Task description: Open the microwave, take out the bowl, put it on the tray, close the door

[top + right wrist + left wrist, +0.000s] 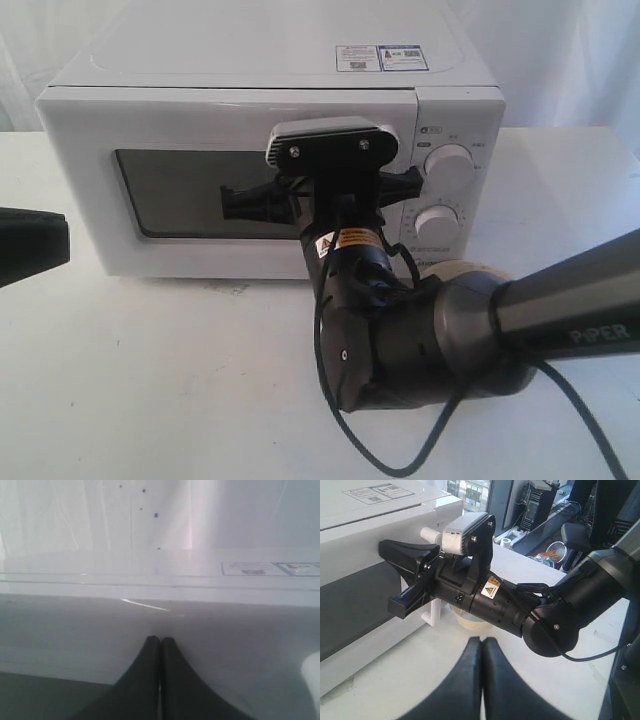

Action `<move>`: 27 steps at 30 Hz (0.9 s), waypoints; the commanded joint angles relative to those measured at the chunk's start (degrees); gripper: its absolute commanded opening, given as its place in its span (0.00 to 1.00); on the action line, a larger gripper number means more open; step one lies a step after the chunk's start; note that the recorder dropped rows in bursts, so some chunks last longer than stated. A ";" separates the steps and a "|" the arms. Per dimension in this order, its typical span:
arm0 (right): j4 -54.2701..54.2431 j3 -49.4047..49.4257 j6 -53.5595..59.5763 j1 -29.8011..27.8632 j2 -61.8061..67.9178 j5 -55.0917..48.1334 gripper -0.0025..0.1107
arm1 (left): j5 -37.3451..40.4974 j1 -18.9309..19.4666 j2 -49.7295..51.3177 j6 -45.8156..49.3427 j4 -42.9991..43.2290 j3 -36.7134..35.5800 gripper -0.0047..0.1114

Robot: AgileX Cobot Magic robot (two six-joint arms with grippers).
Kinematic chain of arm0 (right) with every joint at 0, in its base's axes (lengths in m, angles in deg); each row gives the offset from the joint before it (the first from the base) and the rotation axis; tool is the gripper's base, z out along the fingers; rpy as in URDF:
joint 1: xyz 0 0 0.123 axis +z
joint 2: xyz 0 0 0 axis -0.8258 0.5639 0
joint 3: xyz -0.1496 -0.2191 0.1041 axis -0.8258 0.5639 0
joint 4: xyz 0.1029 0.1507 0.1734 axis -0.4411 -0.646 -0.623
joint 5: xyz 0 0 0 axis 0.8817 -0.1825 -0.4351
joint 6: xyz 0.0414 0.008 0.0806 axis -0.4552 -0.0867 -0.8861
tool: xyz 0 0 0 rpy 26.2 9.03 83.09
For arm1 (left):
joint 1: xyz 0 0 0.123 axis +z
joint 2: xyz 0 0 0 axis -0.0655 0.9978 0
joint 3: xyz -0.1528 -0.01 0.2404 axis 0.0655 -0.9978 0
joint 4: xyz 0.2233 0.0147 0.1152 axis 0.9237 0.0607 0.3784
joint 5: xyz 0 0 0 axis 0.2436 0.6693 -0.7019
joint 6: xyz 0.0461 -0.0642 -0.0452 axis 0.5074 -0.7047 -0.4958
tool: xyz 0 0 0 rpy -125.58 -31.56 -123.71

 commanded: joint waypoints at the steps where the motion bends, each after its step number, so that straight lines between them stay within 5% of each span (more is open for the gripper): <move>1: -1.45 -1.78 0.87 -2.53 0.61 0.33 0.02 | 0.97 -0.33 -0.39 -0.46 -0.49 -0.36 0.04; 27: -4.77 7.84 9.13 7.23 -8.59 0.33 0.02 | -0.69 -0.33 -0.39 -0.35 1.76 -0.36 0.04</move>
